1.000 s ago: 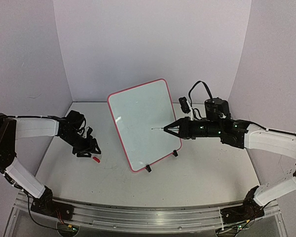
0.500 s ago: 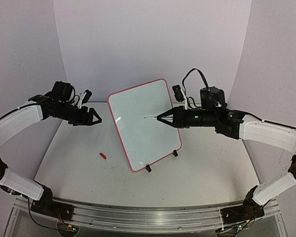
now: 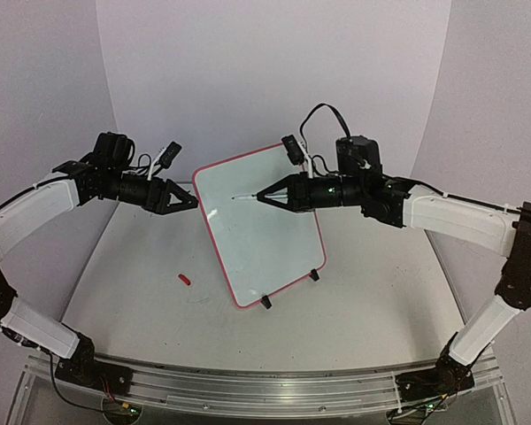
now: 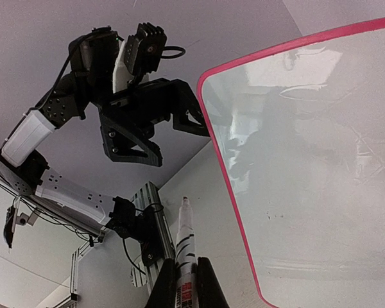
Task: Write a sentence on the whiteboard
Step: Hold the whiteboard at the center of the board, then write a sentence on the whiteboard.
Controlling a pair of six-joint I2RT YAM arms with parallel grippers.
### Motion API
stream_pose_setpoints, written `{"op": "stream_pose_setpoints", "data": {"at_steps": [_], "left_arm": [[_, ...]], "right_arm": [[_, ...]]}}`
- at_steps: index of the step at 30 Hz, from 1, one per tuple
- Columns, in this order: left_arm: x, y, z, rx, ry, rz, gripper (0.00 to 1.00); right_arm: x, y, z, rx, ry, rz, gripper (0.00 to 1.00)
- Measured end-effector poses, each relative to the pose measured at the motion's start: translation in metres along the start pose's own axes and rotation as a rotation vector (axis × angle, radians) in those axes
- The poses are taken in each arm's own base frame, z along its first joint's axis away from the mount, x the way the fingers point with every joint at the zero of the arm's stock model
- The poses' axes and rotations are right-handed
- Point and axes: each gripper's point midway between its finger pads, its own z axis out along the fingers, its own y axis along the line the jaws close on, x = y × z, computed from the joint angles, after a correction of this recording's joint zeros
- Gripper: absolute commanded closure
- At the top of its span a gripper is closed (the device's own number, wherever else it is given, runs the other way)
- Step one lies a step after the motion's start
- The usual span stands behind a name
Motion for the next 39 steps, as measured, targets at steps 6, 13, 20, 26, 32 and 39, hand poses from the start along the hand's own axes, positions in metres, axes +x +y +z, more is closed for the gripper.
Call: {"op": "stream_pose_setpoints", "data": {"at_steps": [6,13,20,26,32,39], "left_arm": [[-0.003,0.006,0.01,0.031,0.003,-0.002,0.43],[-0.012,0.011,0.015,0.039,-0.021,0.027,0.68],[-0.018,0.013,0.019,0.046,-0.045,0.053,0.89],[-0.02,0.013,0.019,0.062,-0.061,0.066,1.0],[-0.018,0.013,0.02,0.065,-0.063,0.08,1.0],[-0.017,0.012,0.019,0.078,-0.07,0.097,1.0]], "right_arm": [[0.004,0.001,0.013,-0.022,0.026,-0.001,1.0],[0.006,0.003,0.026,-0.034,0.039,-0.004,1.0],[-0.001,-0.001,0.032,-0.02,0.016,-0.013,1.0],[-0.011,-0.006,0.037,0.006,-0.014,-0.021,1.0],[-0.021,-0.01,0.045,0.015,-0.032,-0.025,1.0],[-0.029,-0.012,0.054,0.01,-0.043,-0.033,1.0]]}}
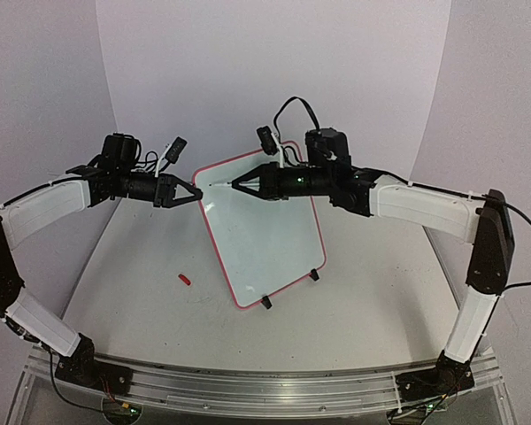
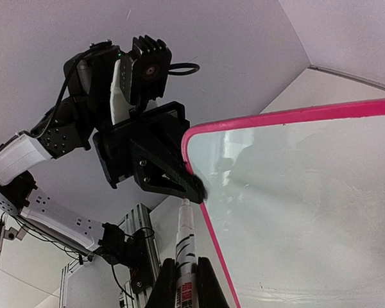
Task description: Write a sentence on the whiteboard
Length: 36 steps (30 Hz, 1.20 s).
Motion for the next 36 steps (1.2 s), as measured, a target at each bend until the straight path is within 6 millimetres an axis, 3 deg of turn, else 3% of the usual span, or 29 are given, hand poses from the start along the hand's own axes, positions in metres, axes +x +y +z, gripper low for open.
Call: {"op": "stream_pose_setpoints", "data": {"at_steps": [14,27,31,36], "left_arm": [[0.0,-0.002,0.0,0.012,-0.002,0.019,1.0],[0.0,-0.002,0.0,0.011,-0.002,0.02,1.0],[0.0,-0.001,-0.001,0.007,-0.003,0.019,1.0],[0.001,0.002,-0.002,0.0,-0.002,0.012,1.0]], "right_arm": [[-0.007,-0.009,0.023,-0.01,-0.004,0.002,1.0],[-0.011,-0.011,0.025,-0.002,-0.014,0.009,1.0],[-0.003,-0.016,0.026,0.0,-0.008,0.017,1.0],[0.023,-0.023,0.028,0.005,0.039,0.05,1.0]]}}
